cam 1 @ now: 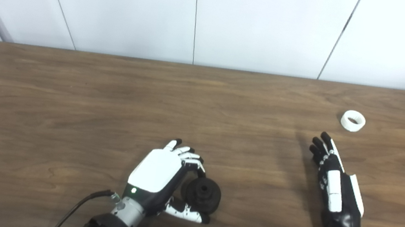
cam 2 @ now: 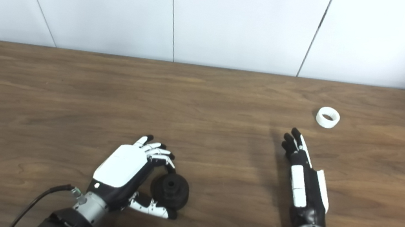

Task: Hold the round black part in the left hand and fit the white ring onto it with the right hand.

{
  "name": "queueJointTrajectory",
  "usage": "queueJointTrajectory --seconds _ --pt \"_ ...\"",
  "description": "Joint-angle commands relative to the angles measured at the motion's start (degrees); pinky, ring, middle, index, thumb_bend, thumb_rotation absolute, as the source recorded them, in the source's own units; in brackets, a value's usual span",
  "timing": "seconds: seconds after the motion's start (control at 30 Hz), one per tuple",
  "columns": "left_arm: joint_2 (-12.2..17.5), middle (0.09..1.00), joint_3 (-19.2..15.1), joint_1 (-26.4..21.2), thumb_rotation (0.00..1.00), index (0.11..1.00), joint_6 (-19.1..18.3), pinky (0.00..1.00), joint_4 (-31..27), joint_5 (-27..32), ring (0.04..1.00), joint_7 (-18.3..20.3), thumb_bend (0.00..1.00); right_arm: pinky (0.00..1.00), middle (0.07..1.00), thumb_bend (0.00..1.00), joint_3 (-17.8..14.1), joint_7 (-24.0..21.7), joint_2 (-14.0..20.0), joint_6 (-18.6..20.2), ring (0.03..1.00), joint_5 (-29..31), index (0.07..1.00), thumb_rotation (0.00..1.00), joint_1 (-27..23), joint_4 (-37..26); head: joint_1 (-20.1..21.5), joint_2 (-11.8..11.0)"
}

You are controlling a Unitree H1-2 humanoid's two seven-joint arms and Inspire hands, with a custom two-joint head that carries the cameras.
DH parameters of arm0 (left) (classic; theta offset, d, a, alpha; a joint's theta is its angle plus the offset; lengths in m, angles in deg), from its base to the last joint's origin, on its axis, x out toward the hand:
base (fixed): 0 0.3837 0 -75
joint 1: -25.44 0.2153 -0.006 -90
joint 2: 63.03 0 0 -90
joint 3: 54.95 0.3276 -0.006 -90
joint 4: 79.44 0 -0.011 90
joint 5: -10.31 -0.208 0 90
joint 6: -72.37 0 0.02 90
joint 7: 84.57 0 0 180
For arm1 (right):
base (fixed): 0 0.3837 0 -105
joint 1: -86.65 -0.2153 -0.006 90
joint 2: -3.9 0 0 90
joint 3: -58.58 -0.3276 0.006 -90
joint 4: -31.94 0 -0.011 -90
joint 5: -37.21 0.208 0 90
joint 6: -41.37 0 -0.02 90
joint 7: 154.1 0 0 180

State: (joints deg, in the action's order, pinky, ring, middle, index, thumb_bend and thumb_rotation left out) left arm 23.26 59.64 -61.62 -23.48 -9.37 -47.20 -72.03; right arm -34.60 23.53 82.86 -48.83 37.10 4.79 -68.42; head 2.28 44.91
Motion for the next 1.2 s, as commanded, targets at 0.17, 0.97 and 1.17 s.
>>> queueJointTrajectory --seconds 0.17,0.97,1.17 --pt "0.5 0.806 -0.2 0.5 0.05 0.484 -0.6 1.00 0.2 -1.0 0.899 2.1 0.52 0.97 0.933 0.60 0.6 -0.3 -0.2 1.5 0.925 0.7 0.966 0.98 1.2 -1.5 0.4 0.9" --pt "2.1 0.799 -1.0 0.1 0.06 0.485 0.1 0.99 1.5 -1.4 0.893 2.2 0.52 0.87 0.912 0.58 0.6 3.7 0.1 8.3 0.923 -5.1 0.914 0.72 -2.1 -7.6 4.8 2.0" --pt "2.7 0.806 -1.7 0.2 0.06 0.485 -0.9 1.00 0.8 -1.6 0.902 3.8 0.52 0.88 0.894 0.57 0.4 3.3 3.1 12.3 0.900 -10.4 0.874 0.59 -4.0 -10.8 7.2 2.3"
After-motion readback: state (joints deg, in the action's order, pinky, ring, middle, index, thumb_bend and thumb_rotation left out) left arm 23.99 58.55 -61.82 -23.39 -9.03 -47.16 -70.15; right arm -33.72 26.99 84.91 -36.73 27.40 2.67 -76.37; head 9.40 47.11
